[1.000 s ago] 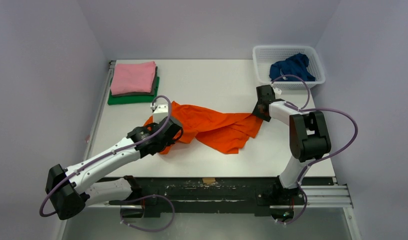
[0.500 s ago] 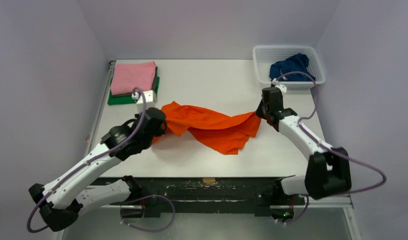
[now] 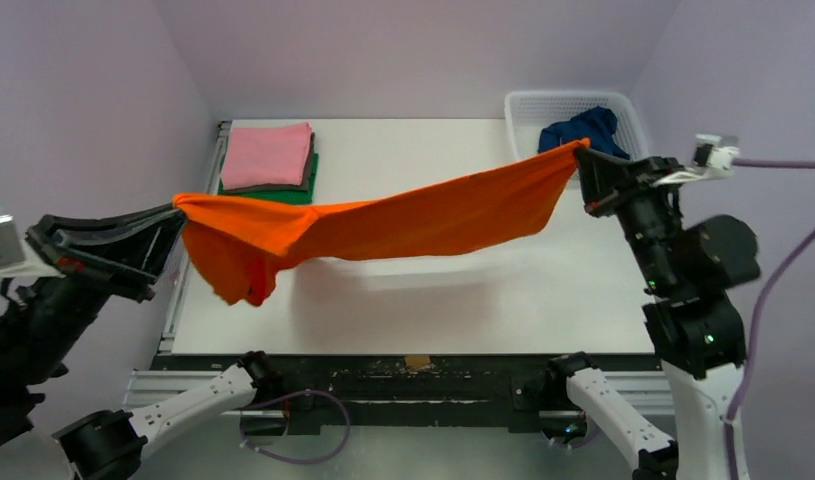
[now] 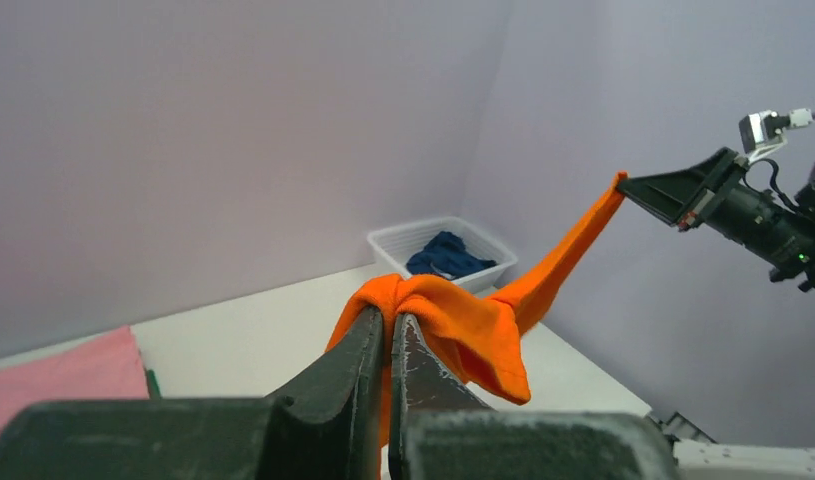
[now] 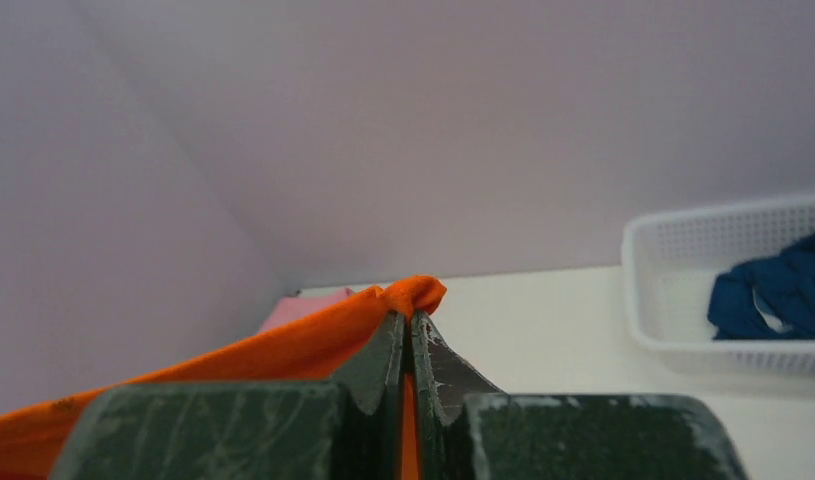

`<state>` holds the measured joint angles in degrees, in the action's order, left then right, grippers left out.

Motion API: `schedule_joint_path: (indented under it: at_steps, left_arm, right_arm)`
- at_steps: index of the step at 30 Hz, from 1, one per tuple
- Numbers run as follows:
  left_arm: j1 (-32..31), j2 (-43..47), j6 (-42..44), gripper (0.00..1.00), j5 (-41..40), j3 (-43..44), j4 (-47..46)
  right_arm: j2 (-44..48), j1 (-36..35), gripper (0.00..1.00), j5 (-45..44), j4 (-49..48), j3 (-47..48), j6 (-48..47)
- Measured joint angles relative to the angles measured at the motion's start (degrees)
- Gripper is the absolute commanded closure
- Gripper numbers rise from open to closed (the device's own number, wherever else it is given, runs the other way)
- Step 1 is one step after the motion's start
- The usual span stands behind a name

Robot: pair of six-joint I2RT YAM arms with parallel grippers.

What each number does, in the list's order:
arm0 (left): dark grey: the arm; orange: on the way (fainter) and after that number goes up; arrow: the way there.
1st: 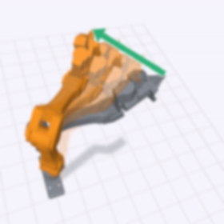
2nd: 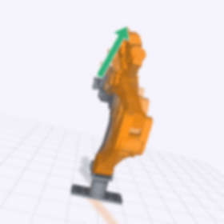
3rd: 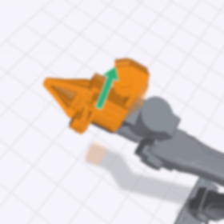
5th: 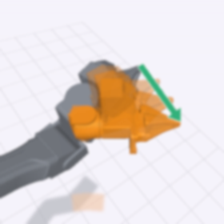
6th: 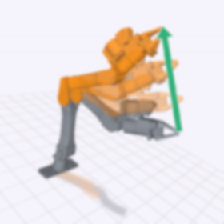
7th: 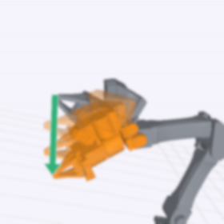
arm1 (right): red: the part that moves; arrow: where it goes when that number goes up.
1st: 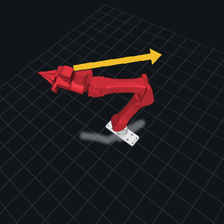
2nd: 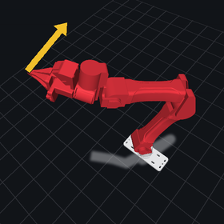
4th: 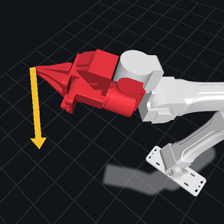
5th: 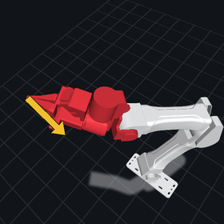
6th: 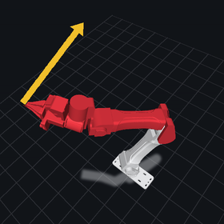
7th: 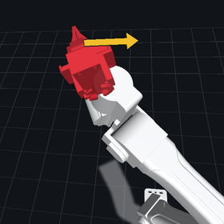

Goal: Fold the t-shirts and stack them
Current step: Flatten out the tshirt

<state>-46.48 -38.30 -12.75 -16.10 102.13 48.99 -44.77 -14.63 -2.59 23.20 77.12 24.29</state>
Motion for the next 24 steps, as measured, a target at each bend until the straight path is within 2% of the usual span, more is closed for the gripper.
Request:
schedule_joint_path:
  at_steps: [5, 9, 14, 18, 20, 24]
  left_arm:
    - [0.02, -5.03, 4.52, 1.00, 10.16, 17.09, 6.08]
    - [0.02, -8.92, 6.62, 1.00, 11.72, 24.48, 8.13]
    - [0.07, -12.66, 9.66, 1.00, 3.54, 21.59, 7.43]
    - [0.96, -18.56, 13.55, 1.00, -7.39, 12.55, 2.12]
    - [4.39, -23.37, 14.08, 1.00, -9.03, 9.44, 0.48]
    - [14.78, -38.51, 12.79, 0.99, -8.07, 7.58, -1.99]
  right_arm:
    - [3.82, 0.00, 1.00, 5.31, 2.32, 10.88, -1.49]
    - [4.02, 0.00, 1.00, 6.60, 3.13, 16.63, -2.56]
    - [1.64, 0.02, 1.00, 2.27, 4.90, 17.00, -3.48]
    - [-2.64, 0.02, 1.00, -4.59, 4.02, 12.57, -4.55]
    - [-6.23, 0.00, 1.00, -11.19, 2.40, 8.09, -4.98]
    - [-17.46, 0.22, 1.00, -21.40, -0.42, 1.81, -4.68]
